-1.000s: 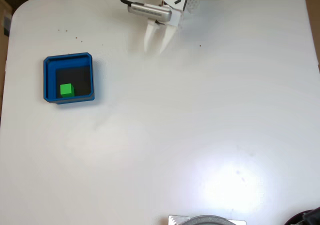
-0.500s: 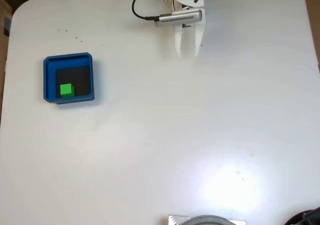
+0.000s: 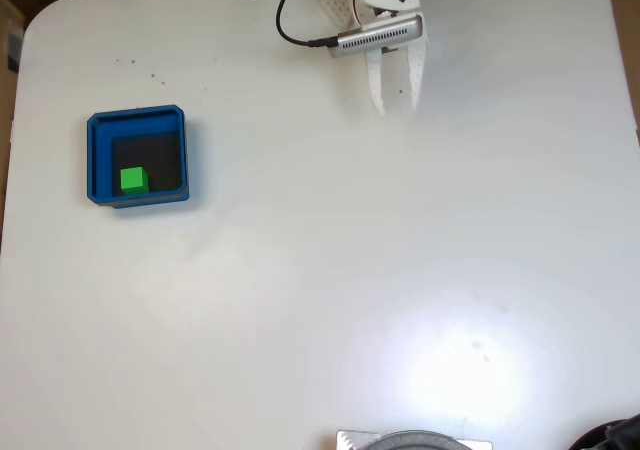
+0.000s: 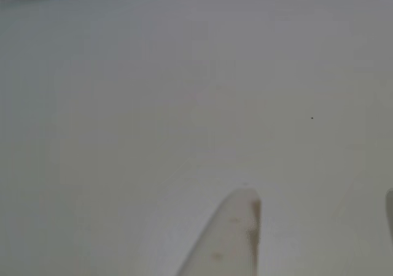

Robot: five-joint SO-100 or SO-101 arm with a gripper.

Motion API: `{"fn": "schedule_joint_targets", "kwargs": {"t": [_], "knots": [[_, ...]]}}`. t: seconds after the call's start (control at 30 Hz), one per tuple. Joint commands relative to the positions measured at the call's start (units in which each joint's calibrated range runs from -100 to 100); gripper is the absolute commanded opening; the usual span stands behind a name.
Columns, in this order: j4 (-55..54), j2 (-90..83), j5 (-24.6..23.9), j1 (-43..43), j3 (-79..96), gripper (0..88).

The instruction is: Pick up green cube and drop it in the blue box

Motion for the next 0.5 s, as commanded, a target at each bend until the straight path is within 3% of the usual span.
{"fn": "schedule_joint_targets", "kwargs": {"t": [0.0, 0.13, 0.47], "knots": [[-1.22, -0.67, 0.24, -0.56, 0.36, 7.4], [-1.22, -0.67, 0.24, -0.56, 0.36, 2.2], [-1.22, -0.67, 0.0, -0.4, 0.36, 1.8]]}}
